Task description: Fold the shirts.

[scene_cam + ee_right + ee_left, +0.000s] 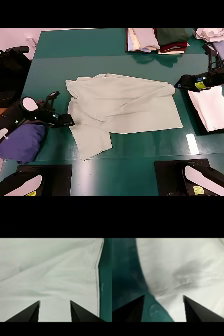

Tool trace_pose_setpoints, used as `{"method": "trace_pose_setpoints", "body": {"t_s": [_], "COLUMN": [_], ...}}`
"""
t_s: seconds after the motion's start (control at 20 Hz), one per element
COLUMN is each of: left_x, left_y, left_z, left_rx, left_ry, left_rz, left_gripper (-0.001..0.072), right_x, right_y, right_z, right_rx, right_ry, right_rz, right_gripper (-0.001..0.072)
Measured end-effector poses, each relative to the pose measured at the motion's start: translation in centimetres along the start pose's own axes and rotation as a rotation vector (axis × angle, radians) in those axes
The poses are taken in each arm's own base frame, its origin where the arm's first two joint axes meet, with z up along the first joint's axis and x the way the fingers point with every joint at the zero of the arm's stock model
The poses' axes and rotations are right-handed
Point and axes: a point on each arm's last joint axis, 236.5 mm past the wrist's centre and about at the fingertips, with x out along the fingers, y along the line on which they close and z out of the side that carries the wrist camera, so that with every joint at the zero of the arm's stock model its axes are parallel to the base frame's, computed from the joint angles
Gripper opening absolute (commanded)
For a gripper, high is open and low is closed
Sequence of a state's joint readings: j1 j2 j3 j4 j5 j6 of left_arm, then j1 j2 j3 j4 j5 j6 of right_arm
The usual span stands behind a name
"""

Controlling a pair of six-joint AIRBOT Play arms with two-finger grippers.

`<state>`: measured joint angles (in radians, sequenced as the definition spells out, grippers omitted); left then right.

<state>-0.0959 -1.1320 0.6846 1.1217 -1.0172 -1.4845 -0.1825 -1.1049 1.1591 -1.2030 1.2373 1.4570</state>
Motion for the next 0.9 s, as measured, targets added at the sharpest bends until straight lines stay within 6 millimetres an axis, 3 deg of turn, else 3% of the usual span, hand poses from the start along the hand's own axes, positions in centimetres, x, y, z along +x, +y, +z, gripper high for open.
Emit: {"method": "trace_pose_setpoints", "body": {"t_s": [0.05,0.15,0.2,0.35,0.5,0.65,0.75,0.9], "left_x": [0.3,0.8,0.9,0.0,-2.7,-6.0,-7.1,-7.9], "left_y": [-0.4,-0.9,-1.0,-2.1,-3.2,-3.9,-4.2,-4.4], "left_z": [0.0,0.3,0.4,1.5,3.2,4.6,4.9,5.2], "left_rx": [-0.009,-0.023,-0.025,-0.016,0.051,0.116,0.136,0.15], "left_ry": [-0.013,-0.038,-0.046,-0.082,-0.143,-0.227,-0.254,-0.276], "left_rz": [-0.015,-0.034,-0.037,-0.06,-0.053,-0.029,-0.023,-0.017], "left_gripper": [0.0534,0.0061,0.0024,0.0023,0.0023,0.0024,0.0024,0.0024], "right_x": [0.0,0.0,0.0,-0.1,0.0,0.5,1.3,3.2], "right_y": [0.2,0.4,0.4,-0.6,-3.9,-9.3,-12.1,-13.5], "right_z": [0.0,-0.2,-0.3,-1.0,-3.7,-8.4,-12.2,-17.7], "right_rx": [0.004,0.007,0.008,0.017,0.084,0.248,0.374,0.506], "right_ry": [-0.004,-0.003,-0.001,0.022,0.076,0.132,0.184,0.299], "right_rz": [0.009,0.017,0.019,0.006,-0.029,-0.074,-0.084,-0.048], "right_gripper": [0.0435,0.0435,0.0434,0.0434,0.0434,0.0456,0.0456,0.0454]}}
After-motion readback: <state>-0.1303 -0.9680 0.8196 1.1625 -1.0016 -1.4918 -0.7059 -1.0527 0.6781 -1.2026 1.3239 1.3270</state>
